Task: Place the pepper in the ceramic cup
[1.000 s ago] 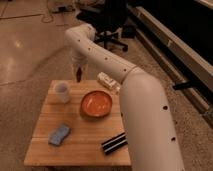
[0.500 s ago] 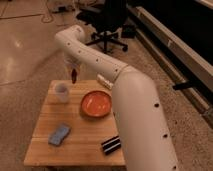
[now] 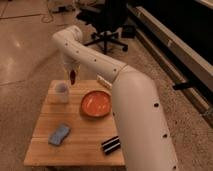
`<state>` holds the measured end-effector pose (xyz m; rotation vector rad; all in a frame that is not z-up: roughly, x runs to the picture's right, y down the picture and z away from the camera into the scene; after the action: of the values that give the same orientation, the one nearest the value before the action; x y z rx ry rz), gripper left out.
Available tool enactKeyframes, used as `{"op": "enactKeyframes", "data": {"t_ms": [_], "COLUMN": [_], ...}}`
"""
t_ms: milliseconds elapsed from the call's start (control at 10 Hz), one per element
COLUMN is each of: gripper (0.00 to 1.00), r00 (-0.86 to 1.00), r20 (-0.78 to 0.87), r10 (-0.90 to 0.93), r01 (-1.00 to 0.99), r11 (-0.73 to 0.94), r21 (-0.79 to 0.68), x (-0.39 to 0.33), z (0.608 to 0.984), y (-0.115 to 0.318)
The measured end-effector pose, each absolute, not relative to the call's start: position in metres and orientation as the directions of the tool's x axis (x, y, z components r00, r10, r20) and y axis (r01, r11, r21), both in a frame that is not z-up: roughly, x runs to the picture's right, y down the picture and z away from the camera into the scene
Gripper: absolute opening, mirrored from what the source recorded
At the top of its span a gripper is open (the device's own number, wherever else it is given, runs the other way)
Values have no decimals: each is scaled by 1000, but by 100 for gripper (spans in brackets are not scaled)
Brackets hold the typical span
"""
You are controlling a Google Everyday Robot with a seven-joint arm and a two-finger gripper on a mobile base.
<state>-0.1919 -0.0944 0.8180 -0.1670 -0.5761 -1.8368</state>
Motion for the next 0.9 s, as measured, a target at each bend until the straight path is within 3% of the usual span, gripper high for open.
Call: {"op": "enactKeyframes", "data": {"t_ms": [900], "gripper": [29], "r00": [-364], "r20": [391], "r10": [-846], "r01": [917], "r11": [-250], "r21": [312], "x": [-215], "z": [821], "y": [-89]}}
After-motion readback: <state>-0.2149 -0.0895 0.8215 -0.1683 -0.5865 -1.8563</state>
